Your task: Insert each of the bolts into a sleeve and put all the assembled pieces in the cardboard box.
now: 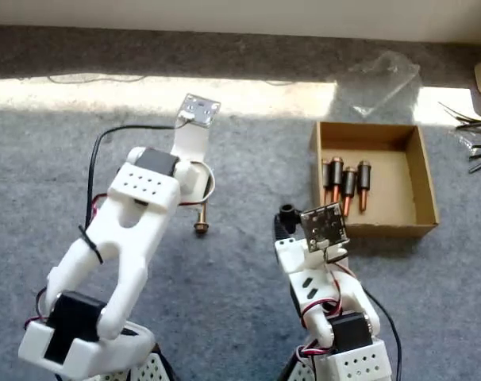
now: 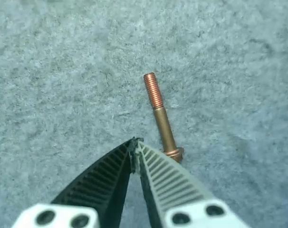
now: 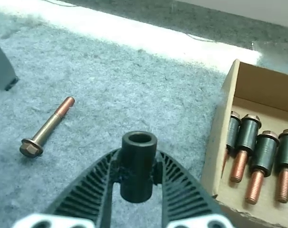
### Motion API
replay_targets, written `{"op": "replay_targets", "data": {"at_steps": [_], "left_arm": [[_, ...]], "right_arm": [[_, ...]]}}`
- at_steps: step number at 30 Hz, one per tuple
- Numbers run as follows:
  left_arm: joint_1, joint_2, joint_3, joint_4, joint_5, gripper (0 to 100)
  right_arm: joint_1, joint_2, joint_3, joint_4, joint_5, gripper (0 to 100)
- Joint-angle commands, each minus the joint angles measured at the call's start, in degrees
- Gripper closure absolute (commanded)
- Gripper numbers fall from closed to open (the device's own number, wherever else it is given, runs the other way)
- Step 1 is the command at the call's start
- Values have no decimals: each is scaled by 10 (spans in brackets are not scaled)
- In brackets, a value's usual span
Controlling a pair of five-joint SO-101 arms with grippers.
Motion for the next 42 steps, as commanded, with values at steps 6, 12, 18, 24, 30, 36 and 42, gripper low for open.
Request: {"op": "replay_targets", "data": {"at_steps": [6, 12, 18, 24, 30, 36, 42], "left_arm": [[58, 179, -241, 147, 120, 860], [53, 306, -335, 187, 137, 860], [53, 380, -391, 218, 138, 860], [30, 399, -394, 218, 203, 861], [22, 403, -390, 219, 203, 870], [22, 404, -381, 216, 202, 947], [21, 404, -341, 208, 173, 950]], "right_arm": [[3, -6, -4, 1, -2, 995], [3, -6, -5, 4, -2, 995], [3, -6, -5, 4, -2, 995], [3, -6, -5, 4, -2, 995], [5, -6, -5, 4, -2, 995], [5, -6, -5, 4, -2, 995], [6, -6, -5, 4, -2, 995]]}}
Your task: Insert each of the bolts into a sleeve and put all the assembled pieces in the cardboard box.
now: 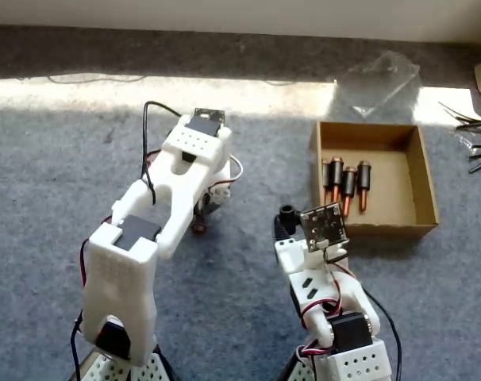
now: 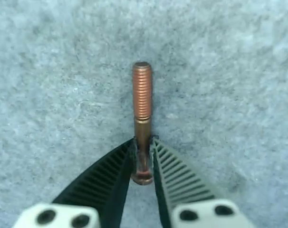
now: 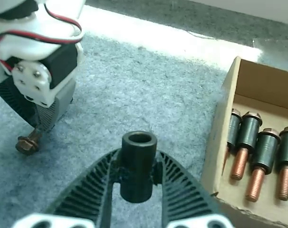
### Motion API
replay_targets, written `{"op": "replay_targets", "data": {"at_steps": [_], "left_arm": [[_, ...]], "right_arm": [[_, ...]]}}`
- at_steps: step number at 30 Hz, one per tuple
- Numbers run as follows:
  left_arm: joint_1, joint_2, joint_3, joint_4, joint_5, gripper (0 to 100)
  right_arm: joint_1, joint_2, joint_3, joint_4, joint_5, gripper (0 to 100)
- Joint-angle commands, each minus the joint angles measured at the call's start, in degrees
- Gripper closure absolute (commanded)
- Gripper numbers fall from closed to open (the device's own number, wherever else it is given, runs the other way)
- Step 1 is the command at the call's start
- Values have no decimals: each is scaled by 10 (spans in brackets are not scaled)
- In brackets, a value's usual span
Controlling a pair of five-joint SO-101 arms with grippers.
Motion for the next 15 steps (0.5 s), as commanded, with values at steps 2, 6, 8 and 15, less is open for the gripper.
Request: {"op": "replay_targets", "data": {"at_steps": [2, 6, 8, 15], "left_arm": [[-7, -4, 15, -8, -26, 948], [-13, -4, 15, -7, -29, 947], [-15, -4, 15, -7, -29, 947], [-19, -4, 22, -7, -29, 881]], "right_arm": [[6, -6, -5, -1, -2, 995], [6, -6, -5, -1, -2, 995], [6, -6, -5, -1, -2, 995], [6, -6, -5, -1, -2, 995]]}}
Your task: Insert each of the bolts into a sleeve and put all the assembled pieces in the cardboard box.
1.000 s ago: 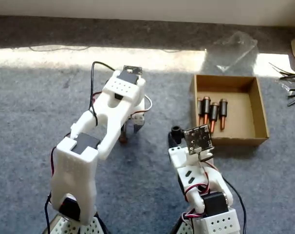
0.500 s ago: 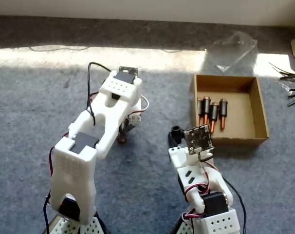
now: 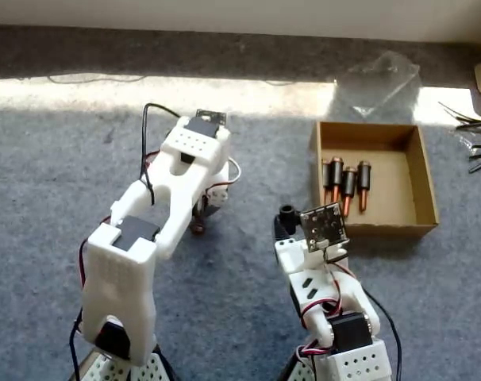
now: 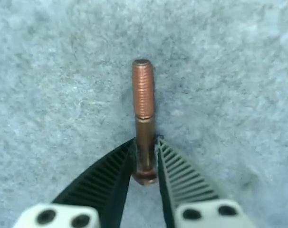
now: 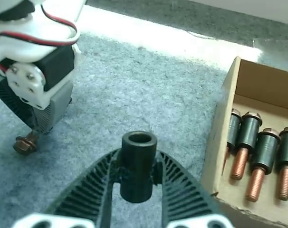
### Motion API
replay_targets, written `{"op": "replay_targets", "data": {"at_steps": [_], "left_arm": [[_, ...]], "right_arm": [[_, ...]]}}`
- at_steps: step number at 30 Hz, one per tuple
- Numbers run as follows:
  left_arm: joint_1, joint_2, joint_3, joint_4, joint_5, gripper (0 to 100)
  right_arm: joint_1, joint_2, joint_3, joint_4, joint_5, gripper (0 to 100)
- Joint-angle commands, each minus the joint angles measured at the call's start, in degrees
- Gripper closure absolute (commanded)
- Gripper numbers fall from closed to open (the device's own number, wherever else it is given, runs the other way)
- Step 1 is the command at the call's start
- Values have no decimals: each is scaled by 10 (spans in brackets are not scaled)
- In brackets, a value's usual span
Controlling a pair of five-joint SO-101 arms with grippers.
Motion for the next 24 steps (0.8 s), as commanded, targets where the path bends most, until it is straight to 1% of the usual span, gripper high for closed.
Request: {"op": "replay_targets", "data": {"at_steps": [1, 5, 10, 15, 16, 19, 20, 24], "left_arm": [[-11, -2, 10, -4, -1, 865], [-11, -2, 28, -29, -1, 867], [-11, -2, 30, -33, -3, 963], [-11, -2, 30, -28, -11, 976], [-10, -2, 31, -28, -33, 977], [-1, -2, 32, -28, -142, 995], [-1, -2, 34, -28, -162, 994], [-9, -7, 31, -28, -170, 994]], "right_arm": [[6, -6, -5, -1, -2, 995], [7, -6, -5, -1, -2, 995], [7, -6, -5, -1, -2, 995], [7, -6, -5, -1, -2, 995], [7, -6, -5, -1, -2, 995], [7, -6, -5, -1, -2, 995], [7, -6, -5, -1, -2, 995], [7, -6, -5, -1, -2, 995]]}}
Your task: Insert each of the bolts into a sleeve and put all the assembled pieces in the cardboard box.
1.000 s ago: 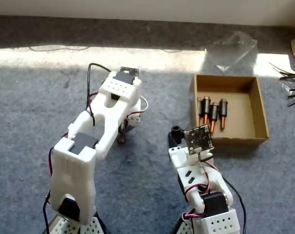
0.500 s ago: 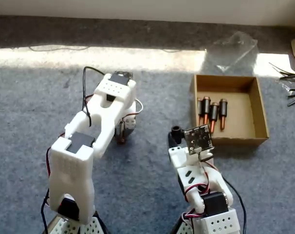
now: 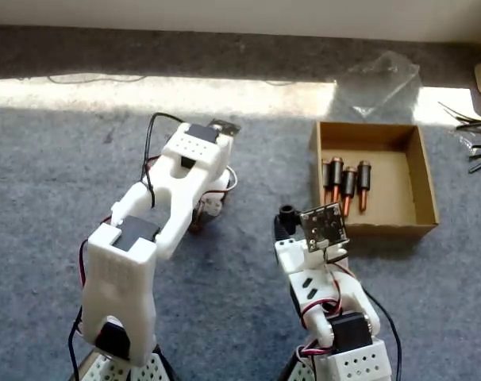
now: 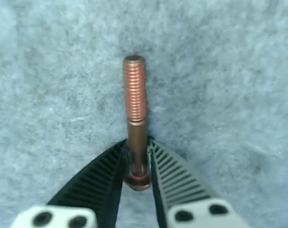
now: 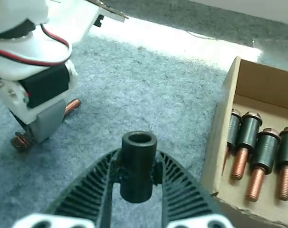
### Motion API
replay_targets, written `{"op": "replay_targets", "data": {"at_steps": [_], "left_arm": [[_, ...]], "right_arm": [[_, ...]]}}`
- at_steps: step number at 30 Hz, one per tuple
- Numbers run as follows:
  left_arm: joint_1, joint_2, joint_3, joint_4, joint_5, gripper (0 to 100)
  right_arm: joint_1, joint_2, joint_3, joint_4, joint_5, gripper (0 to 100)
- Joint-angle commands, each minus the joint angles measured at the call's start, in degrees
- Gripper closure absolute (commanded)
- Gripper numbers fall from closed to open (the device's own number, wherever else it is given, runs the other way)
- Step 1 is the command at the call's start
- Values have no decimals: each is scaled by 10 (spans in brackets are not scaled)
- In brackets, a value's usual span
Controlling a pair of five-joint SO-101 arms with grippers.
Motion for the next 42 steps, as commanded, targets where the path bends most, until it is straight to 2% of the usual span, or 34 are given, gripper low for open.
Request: {"op": "replay_targets", "data": {"at_steps": [1, 7, 15, 21, 23, 28, 31, 38, 42], "left_arm": [[-7, -13, -2, -2, -21, 994], [-38, -81, -59, 61, -36, 994], [-73, -167, -102, 115, -279, 994], [-131, -167, -102, 126, -368, 994], [-142, -166, -102, 120, -446, 994], [-142, -166, -73, 122, -778, 994], [-144, -166, -49, 120, -911, 994], [-144, -164, -43, 111, -997, 994], [-136, -157, -42, 78, -1000, 991]], "right_arm": [[7, -6, -5, -1, -2, 995], [7, -6, -5, -1, -2, 995], [7, -6, -5, -2, -2, 995], [7, -6, -5, -2, -2, 995], [7, -6, -5, -2, -2, 995], [7, -6, -4, -2, -2, 995], [7, -6, -4, -2, -2, 995], [7, -6, -4, -2, -2, 995], [7, -6, -4, -3, -1, 995]]}}
